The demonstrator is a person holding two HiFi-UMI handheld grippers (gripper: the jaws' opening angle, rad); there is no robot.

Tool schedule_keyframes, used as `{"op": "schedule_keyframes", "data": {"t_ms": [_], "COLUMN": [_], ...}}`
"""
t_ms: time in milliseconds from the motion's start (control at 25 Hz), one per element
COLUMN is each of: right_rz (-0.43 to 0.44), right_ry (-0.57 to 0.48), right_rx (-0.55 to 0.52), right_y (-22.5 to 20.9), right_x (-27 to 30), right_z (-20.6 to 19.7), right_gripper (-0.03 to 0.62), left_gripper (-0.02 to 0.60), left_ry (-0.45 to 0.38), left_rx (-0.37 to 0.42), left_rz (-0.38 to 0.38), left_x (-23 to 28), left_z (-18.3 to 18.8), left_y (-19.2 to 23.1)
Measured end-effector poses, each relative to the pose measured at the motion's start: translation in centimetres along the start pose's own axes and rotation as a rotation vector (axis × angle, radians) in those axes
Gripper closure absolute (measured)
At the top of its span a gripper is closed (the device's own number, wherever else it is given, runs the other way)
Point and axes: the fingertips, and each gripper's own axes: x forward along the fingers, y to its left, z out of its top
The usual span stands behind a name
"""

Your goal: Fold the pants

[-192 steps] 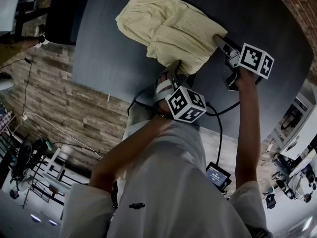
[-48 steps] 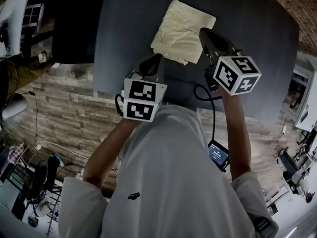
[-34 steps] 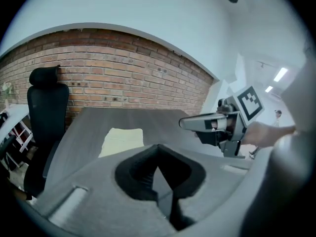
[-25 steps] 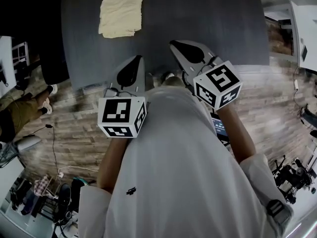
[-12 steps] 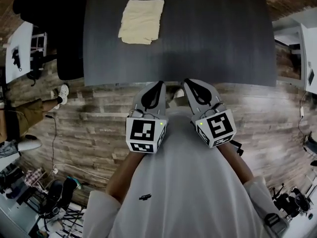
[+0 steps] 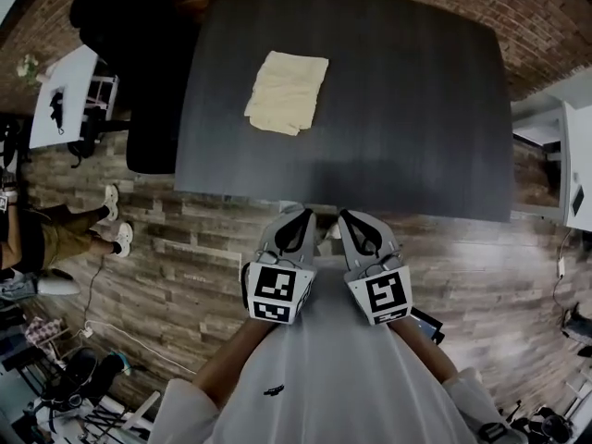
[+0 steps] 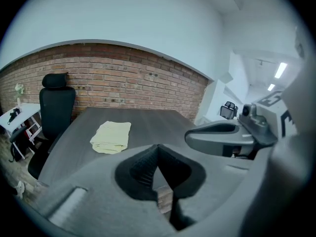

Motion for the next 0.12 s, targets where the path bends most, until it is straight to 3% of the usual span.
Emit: {"op": "schedule_keyframes", "data": {"t_ms": [120], "right_rz": [-0.006], "right_ry": [0.027], "right_rx": [-0.042], "right_y": [1.2], "right_x": [-1.9], "right_z": [-0.2], "right_gripper": [0.592], "left_gripper": [0.577], "left_ry": [0.043], "left_rx": [-0.035], "left_rz": [-0.026], "left_x": [-1.3], "left_z": [-1.2], "left_y": [-1.5]}}
